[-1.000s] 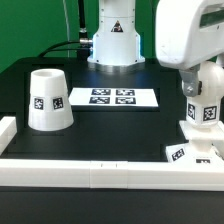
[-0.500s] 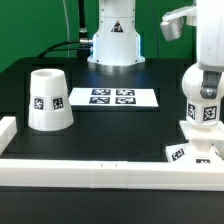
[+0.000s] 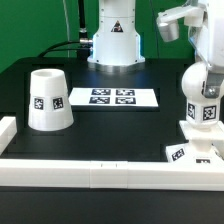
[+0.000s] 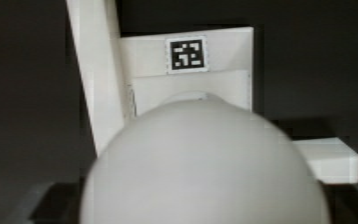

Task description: Assemble lamp

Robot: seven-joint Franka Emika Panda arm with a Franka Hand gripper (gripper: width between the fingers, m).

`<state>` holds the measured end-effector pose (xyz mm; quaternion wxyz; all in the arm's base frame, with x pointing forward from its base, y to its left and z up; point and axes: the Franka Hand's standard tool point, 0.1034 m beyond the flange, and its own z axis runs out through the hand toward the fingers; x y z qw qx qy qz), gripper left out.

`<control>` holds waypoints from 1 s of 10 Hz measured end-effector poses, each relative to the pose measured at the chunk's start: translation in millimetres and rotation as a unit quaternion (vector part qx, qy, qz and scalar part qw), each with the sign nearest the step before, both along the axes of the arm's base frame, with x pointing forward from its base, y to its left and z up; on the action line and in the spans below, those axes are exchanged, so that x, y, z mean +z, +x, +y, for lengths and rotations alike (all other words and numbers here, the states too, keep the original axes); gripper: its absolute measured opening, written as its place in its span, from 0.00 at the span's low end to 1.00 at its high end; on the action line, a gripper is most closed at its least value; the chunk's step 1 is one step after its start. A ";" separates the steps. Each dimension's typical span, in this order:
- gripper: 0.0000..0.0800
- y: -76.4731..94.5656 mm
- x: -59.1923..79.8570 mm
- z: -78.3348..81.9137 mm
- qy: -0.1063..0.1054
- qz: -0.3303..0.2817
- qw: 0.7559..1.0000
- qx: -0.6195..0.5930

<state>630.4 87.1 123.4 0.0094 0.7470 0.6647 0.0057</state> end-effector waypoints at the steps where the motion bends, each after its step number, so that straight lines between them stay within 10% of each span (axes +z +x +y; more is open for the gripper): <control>1: 0.72 0.0 0.0 0.0 0.000 0.000 1.000 -0.004; 10: 0.72 2.1 -1.2 1.3 0.030 0.020 0.932 -0.360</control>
Offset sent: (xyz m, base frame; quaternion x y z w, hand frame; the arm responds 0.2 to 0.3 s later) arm -0.0056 0.0035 -0.0048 0.0296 0.0358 0.0823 0.9955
